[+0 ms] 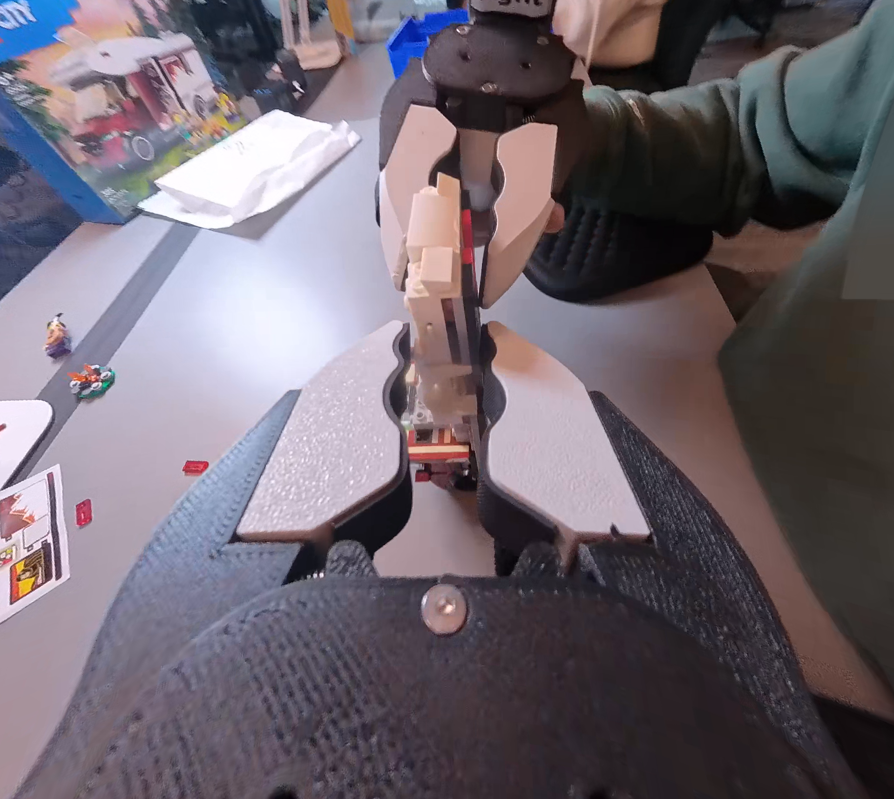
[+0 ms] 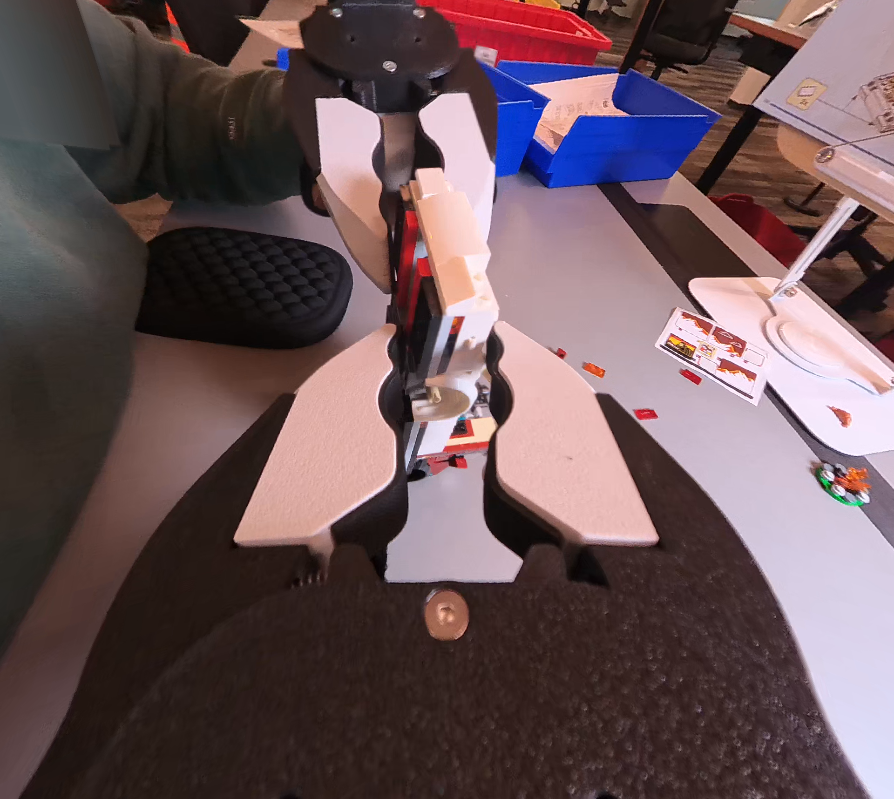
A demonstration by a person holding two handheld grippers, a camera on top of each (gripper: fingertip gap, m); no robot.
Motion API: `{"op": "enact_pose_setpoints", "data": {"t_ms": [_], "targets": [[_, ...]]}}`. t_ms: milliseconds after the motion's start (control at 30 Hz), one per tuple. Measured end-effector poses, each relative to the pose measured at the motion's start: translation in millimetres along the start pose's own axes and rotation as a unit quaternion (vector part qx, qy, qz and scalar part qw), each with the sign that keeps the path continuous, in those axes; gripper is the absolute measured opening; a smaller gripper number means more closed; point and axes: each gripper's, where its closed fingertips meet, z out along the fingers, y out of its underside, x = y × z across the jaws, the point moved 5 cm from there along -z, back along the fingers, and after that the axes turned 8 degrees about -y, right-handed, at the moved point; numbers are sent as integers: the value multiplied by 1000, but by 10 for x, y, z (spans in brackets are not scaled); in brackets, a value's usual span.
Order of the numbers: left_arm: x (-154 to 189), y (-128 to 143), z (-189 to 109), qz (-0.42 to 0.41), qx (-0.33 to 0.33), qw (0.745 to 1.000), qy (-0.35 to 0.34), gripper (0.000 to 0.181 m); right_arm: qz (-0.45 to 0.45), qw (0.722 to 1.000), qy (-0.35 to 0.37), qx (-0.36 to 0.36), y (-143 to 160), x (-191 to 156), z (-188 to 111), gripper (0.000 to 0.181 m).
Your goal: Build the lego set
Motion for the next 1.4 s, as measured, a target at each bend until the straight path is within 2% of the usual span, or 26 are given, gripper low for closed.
{"op": "enact_pose_setpoints", "data": {"t_ms": [100, 233, 367, 600, 667, 933, 1100, 1267, 1400], "targets": [[18, 3, 21, -20, 31, 999, -38, 27, -14, 999, 27, -17, -42, 13, -103, 34], [47, 4, 38, -20, 35, 996, -82, 27, -64, 994, 80, -30, -265, -7, -298, 35], [67, 14, 36, -29, 44, 994, -100, 27, -119, 977, 130, -121, -291, 19, -275, 36], [78, -4, 12, -36, 51, 991, -115, 27, -77, 989, 73, -106, -241, 80, -185, 29], [66, -67, 8, -25, 69, 990, -123, 34, -77, 989, 68, -104, -240, 86, -191, 26], [39, -90, 95, -35, 59, 991, -117, 26, -80, 987, 90, -106, -225, 99, -195, 26], [43, -94, 119, -44, 57, 988, -137, 26, -161, 965, 154, -134, -429, -12, -286, 26], [52, -97, 143, -49, 64, 986, -146, 26, -237, 947, 129, -174, -591, -284, -11, 26], [79, -80, 116, -40, 73, 987, -138, 30, -248, 941, 121, -196, -606, -269, 116, 26]]}}
